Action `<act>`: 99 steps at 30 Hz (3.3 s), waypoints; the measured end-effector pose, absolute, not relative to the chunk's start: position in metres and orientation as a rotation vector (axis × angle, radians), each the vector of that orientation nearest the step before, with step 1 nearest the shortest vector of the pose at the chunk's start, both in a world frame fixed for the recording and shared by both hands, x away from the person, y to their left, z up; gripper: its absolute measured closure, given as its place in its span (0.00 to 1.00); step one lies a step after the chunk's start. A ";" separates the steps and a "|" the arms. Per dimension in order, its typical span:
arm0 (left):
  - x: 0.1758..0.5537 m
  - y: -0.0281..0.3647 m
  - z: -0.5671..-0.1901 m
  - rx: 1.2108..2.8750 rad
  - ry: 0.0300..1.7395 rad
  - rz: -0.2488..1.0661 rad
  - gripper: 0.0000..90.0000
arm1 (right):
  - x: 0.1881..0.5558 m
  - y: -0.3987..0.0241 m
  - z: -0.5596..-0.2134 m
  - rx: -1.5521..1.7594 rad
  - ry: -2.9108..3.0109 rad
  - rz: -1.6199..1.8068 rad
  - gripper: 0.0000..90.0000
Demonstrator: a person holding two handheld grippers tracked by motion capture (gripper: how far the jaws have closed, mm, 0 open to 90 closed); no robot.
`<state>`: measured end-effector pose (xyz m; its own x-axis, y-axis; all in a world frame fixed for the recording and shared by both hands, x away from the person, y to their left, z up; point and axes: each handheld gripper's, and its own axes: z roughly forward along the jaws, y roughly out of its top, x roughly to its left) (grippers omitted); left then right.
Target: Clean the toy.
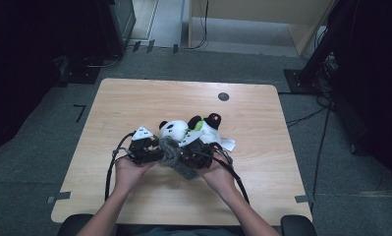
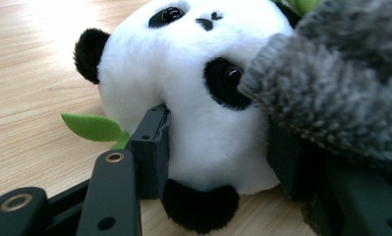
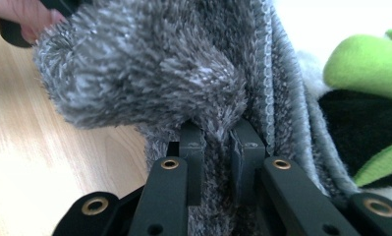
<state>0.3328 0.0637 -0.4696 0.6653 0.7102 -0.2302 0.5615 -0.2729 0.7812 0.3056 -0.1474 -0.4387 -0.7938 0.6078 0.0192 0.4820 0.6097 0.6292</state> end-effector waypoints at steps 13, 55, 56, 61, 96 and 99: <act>0.333 0.064 -0.470 1.961 0.989 0.203 0.52 | 0.296 -0.174 -0.442 0.956 2.668 0.905 0.89; 0.333 0.064 -0.474 1.965 0.956 0.242 0.41 | 0.280 -0.274 -0.431 1.146 2.651 0.881 0.88; 0.333 0.064 -0.474 1.967 0.955 0.243 0.41 | 0.281 -0.276 -0.431 1.147 2.644 0.874 0.88; 0.333 0.064 -0.474 1.970 0.952 0.246 0.41 | 0.283 -0.288 -0.429 1.183 2.596 0.874 0.88; 0.335 0.064 -0.475 1.967 0.942 0.254 0.40 | 0.361 -0.371 -0.443 1.525 2.156 0.982 0.88; 0.334 0.064 -0.476 1.963 0.942 0.254 0.39 | 0.371 -0.373 -0.452 1.513 2.140 0.981 0.88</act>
<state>0.3340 0.0645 -0.4760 0.6866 0.7032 -0.1848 0.5146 -0.2903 0.8068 0.3712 -0.3726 -0.4518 -0.3741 0.9207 0.1108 0.6848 0.1937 0.7025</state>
